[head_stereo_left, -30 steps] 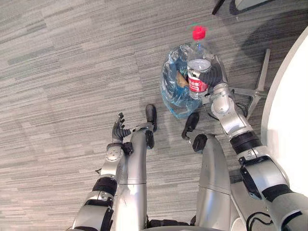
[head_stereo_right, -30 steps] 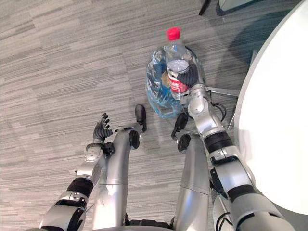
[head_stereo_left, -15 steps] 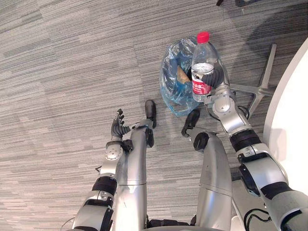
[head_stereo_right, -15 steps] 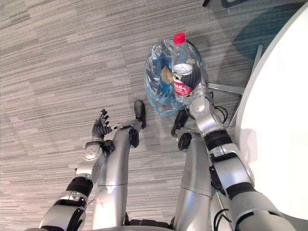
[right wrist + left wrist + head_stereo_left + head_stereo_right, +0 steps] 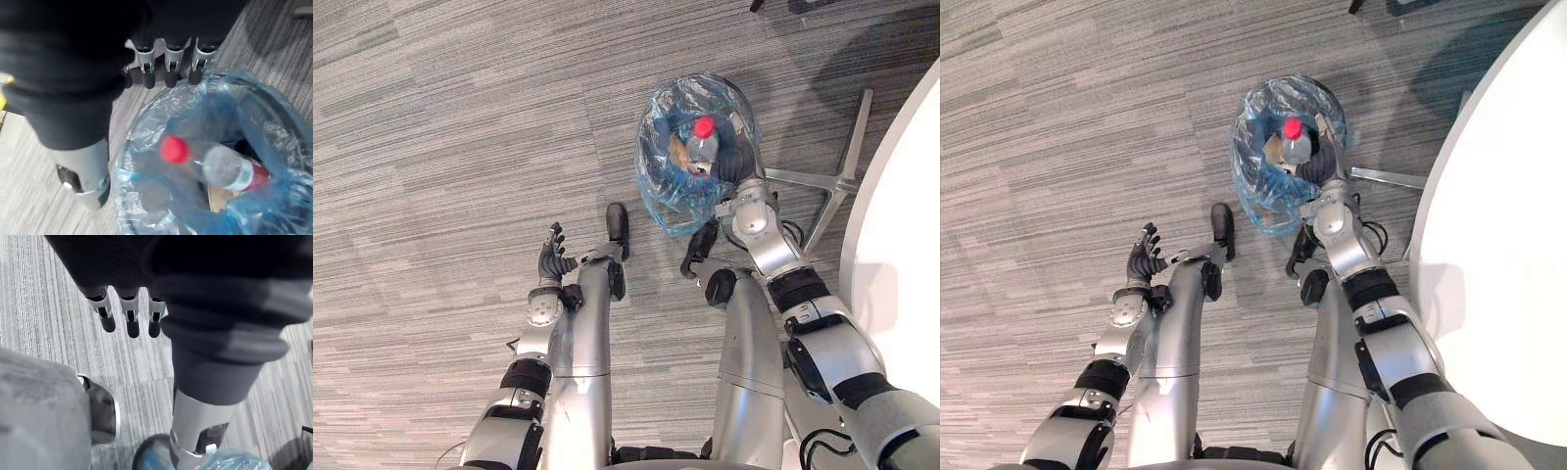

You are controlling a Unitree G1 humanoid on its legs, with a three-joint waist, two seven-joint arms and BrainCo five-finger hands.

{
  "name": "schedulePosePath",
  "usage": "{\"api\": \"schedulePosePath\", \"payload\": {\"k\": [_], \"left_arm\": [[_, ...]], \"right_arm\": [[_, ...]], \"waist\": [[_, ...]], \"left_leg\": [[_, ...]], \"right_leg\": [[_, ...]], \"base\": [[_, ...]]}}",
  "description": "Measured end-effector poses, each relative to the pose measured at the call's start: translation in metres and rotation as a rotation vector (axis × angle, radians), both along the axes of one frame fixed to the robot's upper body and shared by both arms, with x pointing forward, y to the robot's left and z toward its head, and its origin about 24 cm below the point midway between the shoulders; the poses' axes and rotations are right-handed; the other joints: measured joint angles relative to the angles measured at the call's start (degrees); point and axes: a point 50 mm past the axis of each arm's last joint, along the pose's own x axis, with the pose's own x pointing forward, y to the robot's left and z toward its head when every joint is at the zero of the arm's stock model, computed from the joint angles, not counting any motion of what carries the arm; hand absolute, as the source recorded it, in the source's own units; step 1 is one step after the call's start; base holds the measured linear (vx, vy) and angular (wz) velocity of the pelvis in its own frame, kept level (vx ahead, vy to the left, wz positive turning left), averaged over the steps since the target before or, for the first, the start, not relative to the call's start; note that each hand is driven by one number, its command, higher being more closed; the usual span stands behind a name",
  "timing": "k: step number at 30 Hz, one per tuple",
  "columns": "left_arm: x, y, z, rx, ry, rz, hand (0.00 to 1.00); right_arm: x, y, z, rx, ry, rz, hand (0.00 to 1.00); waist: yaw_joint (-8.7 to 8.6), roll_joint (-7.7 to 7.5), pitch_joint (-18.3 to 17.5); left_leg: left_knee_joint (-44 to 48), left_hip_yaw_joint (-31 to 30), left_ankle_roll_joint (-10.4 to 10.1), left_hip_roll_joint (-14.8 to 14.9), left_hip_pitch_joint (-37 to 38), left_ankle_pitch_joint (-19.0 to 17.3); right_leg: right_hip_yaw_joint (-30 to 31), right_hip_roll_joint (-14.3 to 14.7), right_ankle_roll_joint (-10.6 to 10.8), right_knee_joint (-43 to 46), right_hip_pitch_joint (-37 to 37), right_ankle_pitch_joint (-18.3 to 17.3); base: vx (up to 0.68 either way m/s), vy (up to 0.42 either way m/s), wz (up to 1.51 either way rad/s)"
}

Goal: Gather rubbish on tea table into small bin, then transfer packed bag to large trash can.

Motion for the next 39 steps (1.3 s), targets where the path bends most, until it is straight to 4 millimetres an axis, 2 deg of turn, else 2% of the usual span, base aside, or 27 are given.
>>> {"api": "schedulePosePath", "payload": {"k": [6, 14, 19, 27, 33, 36, 37, 39], "left_arm": [[0.000, 0.001, -0.003, 0.002, 0.013, 0.003, 0.00], [-0.001, 0.002, -0.006, 0.004, 0.027, 0.006, 0.00], [0.002, 0.000, -0.005, 0.004, 0.031, 0.001, 0.00], [0.005, 0.000, -0.003, 0.006, 0.022, 0.002, 0.00], [0.012, -0.001, 0.008, -0.030, -0.034, 0.010, 0.00], [0.013, -0.001, 0.010, -0.038, -0.040, 0.011, 0.00], [0.013, -0.001, 0.011, -0.041, -0.043, 0.012, 0.00], [0.013, -0.001, 0.011, -0.050, -0.045, 0.015, 0.00]], "right_arm": [[-0.004, 0.004, -0.010, -0.085, 0.010, 0.009, 0.00], [-0.013, 0.024, -0.018, -0.334, -0.022, 0.083, 0.00], [-0.013, 0.032, -0.035, -0.504, 0.021, 0.117, 0.00], [-0.005, 0.022, -0.064, -0.687, 0.152, 0.069, 0.00], [0.006, 0.008, -0.061, -0.750, 0.210, -0.027, 0.00], [0.008, 0.007, -0.057, -0.750, 0.207, -0.036, 0.00], [0.009, 0.005, -0.057, -0.752, 0.214, -0.042, 1.00], [0.011, 0.004, -0.057, -0.755, 0.223, -0.049, 1.00]], "waist": [[0.16, -0.01, 0.0], [0.37, -0.04, -0.1], [1.01, -0.07, -0.1], [1.07, -0.07, -0.1], [1.13, -0.09, -0.1], [1.13, -0.09, -0.1], [1.15, -0.09, -0.1], [1.21, -0.09, -0.1]], "left_leg": [[-0.4, -0.3, -0.2, 0.3, 0.4, 0.3], [-0.9, -0.4, -0.8, 0.9, 1.3, 0.7], [-1.1, -0.5, -0.9, 1.0, 1.4, 0.8], [-3.0, -0.8, -1.0, 0.6, 0.8, 1.4], [-3.0, -1.6, -1.0, -0.2, -3.2, 2.6], [-2.8, -2.0, -1.1, -0.5, -4.0, 2.6], [-2.7, -2.1, -1.1, -0.6, -4.2, 2.6], [-2.8, -2.1, -1.0, -0.6, -4.4, 2.5]], "right_leg": [[-0.2, 0.4, 0.0, -0.2, 0.3, 0.0], [-0.5, 1.0, -0.1, -0.9, 1.2, 0.1], [-0.7, 1.1, -0.1, -1.0, 1.4, 0.1], [-1.7, 0.7, -0.1, -1.9, 1.0, 0.1], [-2.3, -0.2, -0.8, -0.4, -2.9, -0.1], [-2.4, -0.4, -1.0, 0.1, -3.7, -0.3], [-2.4, -0.4, -0.9, 0.3, -3.9, -0.4], [-2.4, -0.6, -0.9, 0.5, -4.2, -0.5]], "base": [[-0.04, 0.003, -0.02], [-0.03, 0.000, -0.03], [-0.02, 0.003, 0.00], [-0.02, 0.002, 0.07], [-0.02, -0.009, 0.14], [-0.02, -0.014, 0.08], [-0.03, -0.018, 0.08], [-0.03, -0.015, 0.05]]}}
